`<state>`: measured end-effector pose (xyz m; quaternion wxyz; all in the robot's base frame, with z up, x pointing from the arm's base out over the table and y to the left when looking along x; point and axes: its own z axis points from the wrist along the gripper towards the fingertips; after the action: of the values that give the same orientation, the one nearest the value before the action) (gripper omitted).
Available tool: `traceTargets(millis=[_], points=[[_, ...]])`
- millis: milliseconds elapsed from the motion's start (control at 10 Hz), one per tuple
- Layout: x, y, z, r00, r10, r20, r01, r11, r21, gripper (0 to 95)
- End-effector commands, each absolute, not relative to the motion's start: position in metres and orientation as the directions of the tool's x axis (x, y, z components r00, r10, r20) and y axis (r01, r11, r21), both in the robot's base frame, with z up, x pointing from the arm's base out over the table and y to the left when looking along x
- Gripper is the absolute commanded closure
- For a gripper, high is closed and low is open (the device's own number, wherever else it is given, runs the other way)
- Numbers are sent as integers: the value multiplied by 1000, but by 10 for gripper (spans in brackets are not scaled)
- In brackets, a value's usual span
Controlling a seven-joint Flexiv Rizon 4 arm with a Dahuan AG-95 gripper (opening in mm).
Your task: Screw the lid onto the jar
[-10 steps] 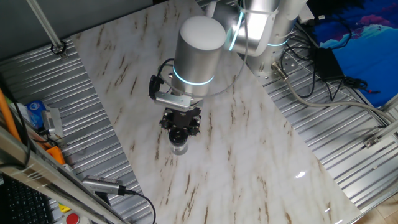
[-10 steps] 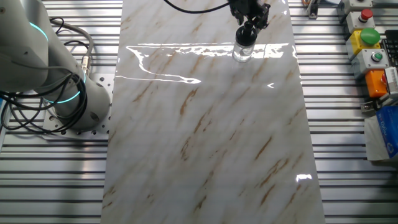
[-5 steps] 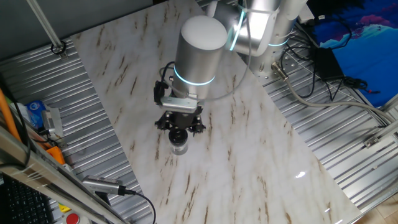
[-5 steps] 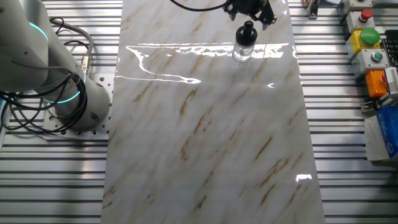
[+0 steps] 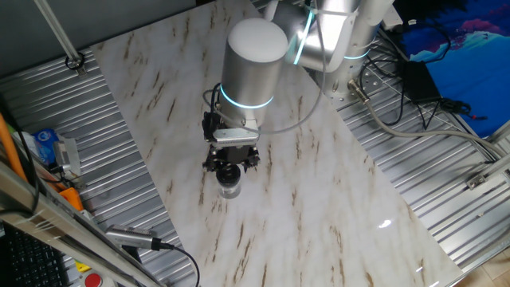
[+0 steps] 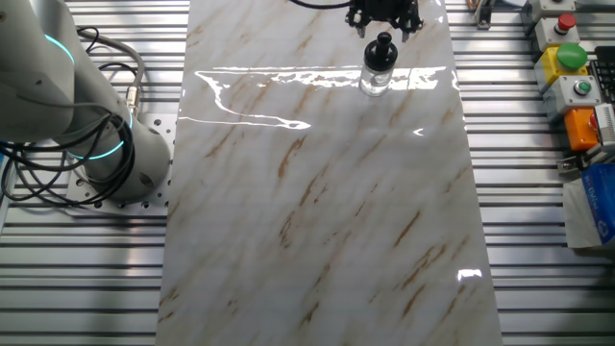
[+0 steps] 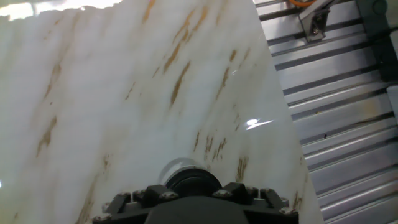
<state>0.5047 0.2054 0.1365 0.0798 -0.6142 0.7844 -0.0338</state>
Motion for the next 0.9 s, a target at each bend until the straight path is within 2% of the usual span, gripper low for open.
traceTargets(millis=[100,200,300,800,900], points=[[503,206,137,-229,-970,-80,-962,238,-132,760],[503,206,137,-227,-971,-78,-964,235,-124,760],[504,206,137,-221,-972,-76,-966,229,-120,950],[505,205,136,-199,-978,-65,-973,205,-105,950],[505,205,135,-198,-978,-65,-973,204,-105,760]])
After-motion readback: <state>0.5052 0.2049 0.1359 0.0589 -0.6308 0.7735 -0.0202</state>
